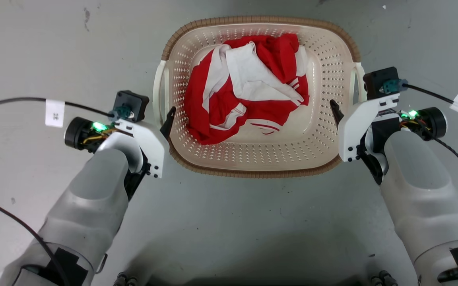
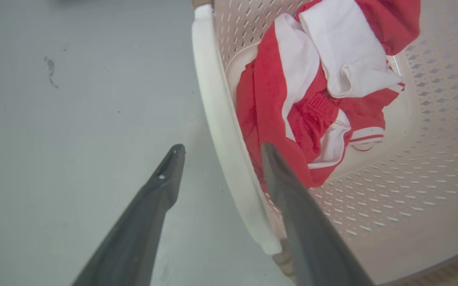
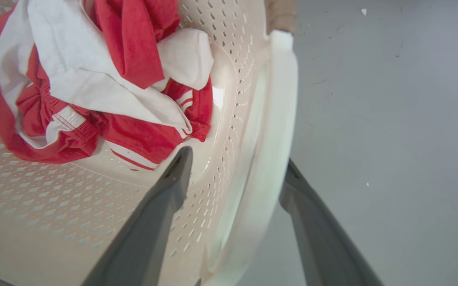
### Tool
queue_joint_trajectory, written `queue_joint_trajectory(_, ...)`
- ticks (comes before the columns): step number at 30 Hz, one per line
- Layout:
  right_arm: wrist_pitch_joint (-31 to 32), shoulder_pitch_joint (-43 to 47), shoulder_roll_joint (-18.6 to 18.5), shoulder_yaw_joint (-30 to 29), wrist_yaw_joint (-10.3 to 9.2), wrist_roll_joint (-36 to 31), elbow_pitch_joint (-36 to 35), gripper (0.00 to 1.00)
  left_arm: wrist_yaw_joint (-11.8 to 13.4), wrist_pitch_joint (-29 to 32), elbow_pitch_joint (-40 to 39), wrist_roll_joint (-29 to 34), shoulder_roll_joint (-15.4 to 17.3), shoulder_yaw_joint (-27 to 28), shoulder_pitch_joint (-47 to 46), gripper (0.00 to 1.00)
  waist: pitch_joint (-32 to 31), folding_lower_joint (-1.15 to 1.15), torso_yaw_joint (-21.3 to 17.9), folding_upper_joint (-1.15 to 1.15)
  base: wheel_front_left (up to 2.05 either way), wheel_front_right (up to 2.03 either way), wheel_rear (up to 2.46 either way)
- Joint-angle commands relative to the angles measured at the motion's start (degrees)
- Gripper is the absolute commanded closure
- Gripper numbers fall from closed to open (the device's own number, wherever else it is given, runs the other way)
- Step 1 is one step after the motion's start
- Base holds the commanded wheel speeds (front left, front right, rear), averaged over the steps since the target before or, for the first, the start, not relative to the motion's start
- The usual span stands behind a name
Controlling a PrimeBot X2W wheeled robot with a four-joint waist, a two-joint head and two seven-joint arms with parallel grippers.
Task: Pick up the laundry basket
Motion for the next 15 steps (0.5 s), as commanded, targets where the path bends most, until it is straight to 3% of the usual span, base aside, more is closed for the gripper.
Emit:
queue_joint_trajectory(1,0.14,-1.45,-0.01,0.12,-0.04,0.39,0.47,0.0,-0.03,0.63,-0.07,-0.81,0.58,-1.3,-1.41,0.0,0.56,-0.01,0.0,0.0,0.0,0.0,0.0)
queue_joint_trajectory(15,-0.82,-3.92,-0.01,0.35,-0.04,-0.5,3.97,0.0,-0.03,1.24,0.65,-8.15,2.03,-12.1,-5.26,0.0,2.12,-0.01,0.71,0.0,0.0,0.0,0.0)
